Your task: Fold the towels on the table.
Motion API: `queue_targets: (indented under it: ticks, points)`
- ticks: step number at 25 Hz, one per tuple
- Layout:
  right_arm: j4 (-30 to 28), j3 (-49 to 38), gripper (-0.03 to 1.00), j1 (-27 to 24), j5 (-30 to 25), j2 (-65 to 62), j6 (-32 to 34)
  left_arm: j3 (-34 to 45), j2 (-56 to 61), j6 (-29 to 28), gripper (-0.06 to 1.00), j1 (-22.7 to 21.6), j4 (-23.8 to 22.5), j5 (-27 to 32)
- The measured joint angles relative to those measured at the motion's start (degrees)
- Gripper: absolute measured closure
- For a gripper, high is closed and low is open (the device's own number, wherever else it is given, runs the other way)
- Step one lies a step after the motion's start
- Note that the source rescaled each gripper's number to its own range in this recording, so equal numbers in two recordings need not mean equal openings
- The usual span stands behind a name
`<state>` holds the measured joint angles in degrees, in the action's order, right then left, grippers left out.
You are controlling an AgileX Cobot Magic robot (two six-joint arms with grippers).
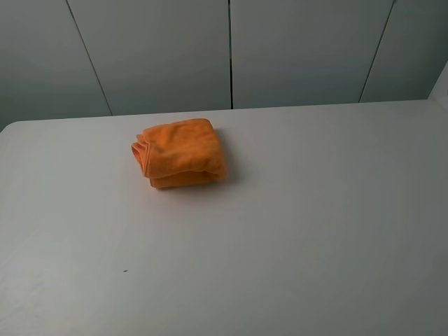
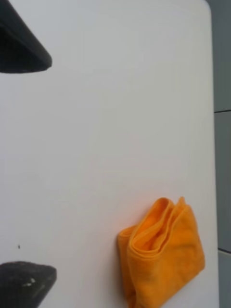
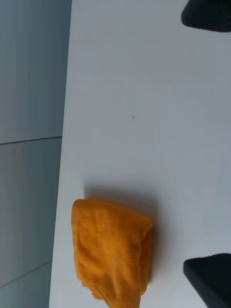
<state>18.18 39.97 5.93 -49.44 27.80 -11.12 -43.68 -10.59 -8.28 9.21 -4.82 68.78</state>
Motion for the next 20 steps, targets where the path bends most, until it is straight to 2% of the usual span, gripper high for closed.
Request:
queue_targets:
  ticks: [4, 9, 15, 20]
  points:
    - [-3.0, -0.3, -0.03, 0.0, -6.6, -9.4, 1.5, 3.0, 10.0, 0.9, -0.06, 0.0, -0.7, 1.6]
    - [-8.9, -0.7, -0.03, 0.0, -17.0, -16.8, 1.9, 7.1, 10.4, 4.0, -0.06, 0.0, 0.0, 1.8]
    - [-10.2, -6.2, -0.03, 0.0, -15.2, -22.3, 2.1, 11.4, 10.6, 7.1, -0.06, 0.0, -0.1, 1.9]
    - [-10.2, -10.5, -0.03, 0.0, -14.2, -23.3, 2.1, 11.9, 10.6, 8.3, -0.06, 0.0, -0.3, 0.5]
